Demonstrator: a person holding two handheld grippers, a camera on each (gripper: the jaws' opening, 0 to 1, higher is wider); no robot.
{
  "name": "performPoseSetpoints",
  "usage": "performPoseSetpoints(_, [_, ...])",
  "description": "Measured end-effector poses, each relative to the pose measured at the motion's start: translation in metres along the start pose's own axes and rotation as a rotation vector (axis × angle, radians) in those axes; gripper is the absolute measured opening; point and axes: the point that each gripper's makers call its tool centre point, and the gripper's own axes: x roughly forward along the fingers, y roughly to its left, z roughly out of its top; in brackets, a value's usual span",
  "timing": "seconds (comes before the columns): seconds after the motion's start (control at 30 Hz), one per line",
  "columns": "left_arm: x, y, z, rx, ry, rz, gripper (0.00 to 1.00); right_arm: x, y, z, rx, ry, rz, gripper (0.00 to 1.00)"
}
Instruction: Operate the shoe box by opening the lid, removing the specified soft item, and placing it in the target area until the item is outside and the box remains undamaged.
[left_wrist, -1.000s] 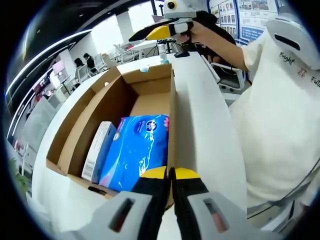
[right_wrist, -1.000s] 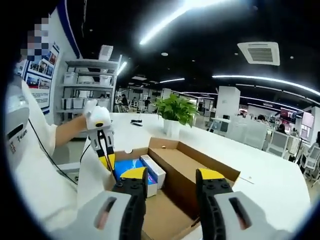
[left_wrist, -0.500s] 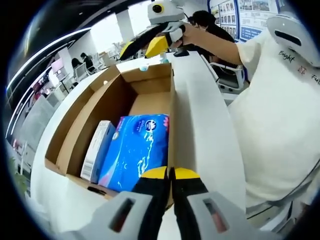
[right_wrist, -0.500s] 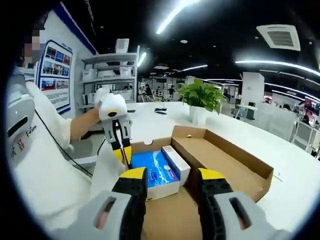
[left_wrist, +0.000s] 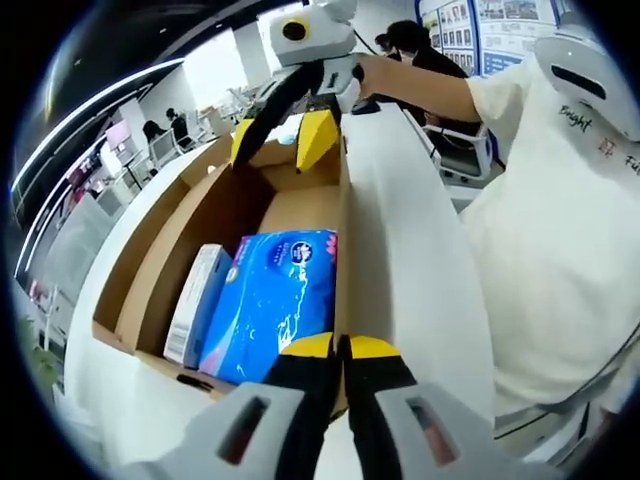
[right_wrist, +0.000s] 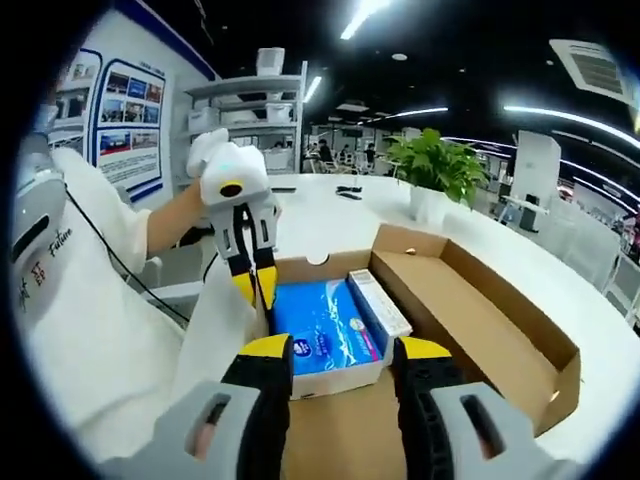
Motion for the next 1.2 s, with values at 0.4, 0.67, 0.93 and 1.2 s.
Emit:
performPoseSetpoints(0.4, [0.000, 0.000, 0.000, -0.016, -0.002, -0.005, 0.02, 0.039, 0.002, -0.004, -0.032, 0.129, 0.108, 0.48])
performPoseSetpoints(0.67, [0.000, 0.000, 0.000, -0.015, -0.005, -0.004, 0.02, 0.049, 0.008, -0.007, -0.066, 0.173, 0.156, 0.49])
performPoseSetpoints(0.93, [0.000, 0.001, 0.000, -0.020, 0.000, -0.008, 0.02, 0.056, 0.016, -0.003, -0.076, 0.211, 0.196, 0.54])
performPoseSetpoints(1.2, [0.000, 0.001, -0.001, -0.020, -0.001, -0.009, 0.02, 0.059, 0.019, 0.003, -0.102, 0.251, 0.219, 0.55])
